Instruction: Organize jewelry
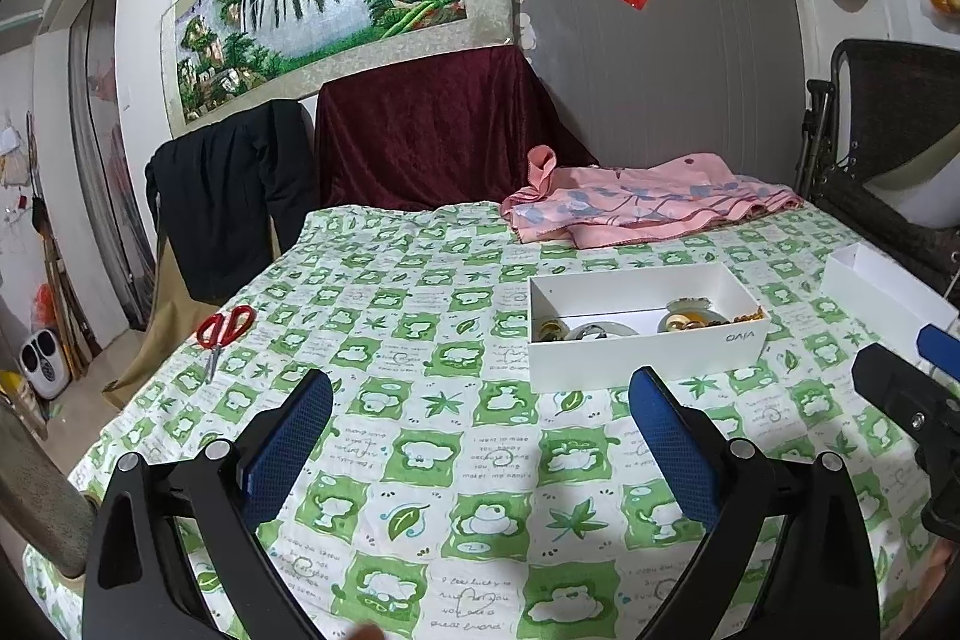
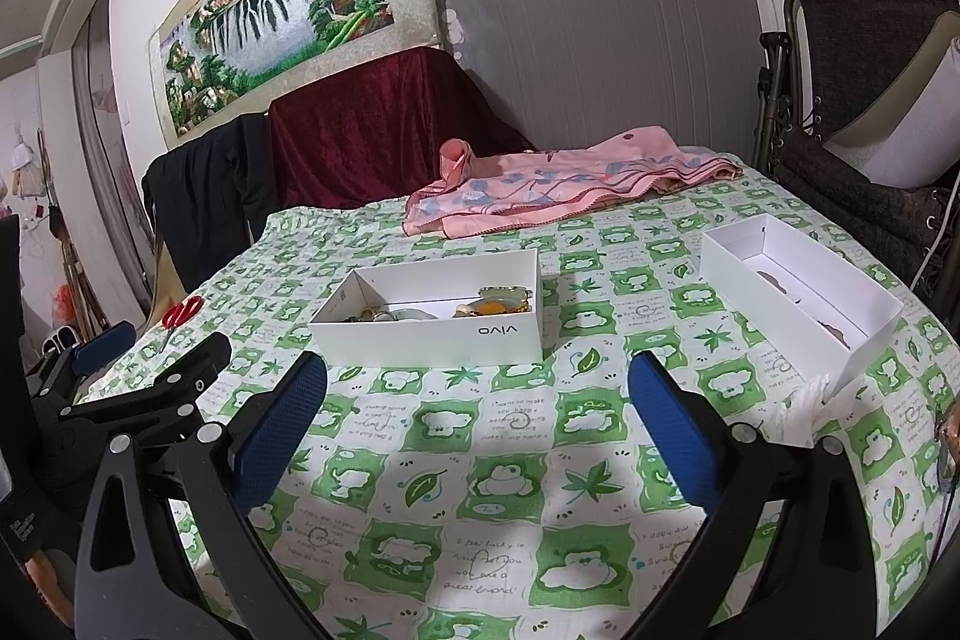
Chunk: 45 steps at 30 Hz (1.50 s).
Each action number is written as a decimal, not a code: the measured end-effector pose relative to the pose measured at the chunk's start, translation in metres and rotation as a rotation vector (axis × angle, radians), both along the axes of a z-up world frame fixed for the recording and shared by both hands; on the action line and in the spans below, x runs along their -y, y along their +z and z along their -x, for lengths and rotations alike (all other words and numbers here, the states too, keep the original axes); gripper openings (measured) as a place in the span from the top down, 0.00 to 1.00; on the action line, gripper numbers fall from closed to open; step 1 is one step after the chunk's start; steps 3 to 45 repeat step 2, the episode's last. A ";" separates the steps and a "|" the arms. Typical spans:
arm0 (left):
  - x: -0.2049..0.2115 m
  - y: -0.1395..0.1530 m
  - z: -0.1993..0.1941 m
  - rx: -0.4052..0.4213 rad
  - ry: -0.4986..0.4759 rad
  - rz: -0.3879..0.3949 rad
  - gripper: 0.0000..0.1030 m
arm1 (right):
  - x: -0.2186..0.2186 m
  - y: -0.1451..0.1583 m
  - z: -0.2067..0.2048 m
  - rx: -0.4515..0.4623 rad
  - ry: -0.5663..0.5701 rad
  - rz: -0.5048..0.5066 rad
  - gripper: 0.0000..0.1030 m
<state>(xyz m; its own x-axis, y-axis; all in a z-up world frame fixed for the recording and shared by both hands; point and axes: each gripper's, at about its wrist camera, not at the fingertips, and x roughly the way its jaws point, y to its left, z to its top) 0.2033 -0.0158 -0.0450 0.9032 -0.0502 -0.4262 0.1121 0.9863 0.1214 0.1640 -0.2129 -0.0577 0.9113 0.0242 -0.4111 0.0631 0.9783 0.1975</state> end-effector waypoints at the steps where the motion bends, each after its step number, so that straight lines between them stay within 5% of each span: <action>1: -0.001 0.000 0.000 0.000 0.003 0.003 0.06 | 0.000 0.000 0.000 0.000 0.000 0.000 0.07; 45: 0.000 0.000 0.000 -0.002 0.004 0.004 0.06 | 0.000 0.000 0.000 0.000 0.000 0.000 0.07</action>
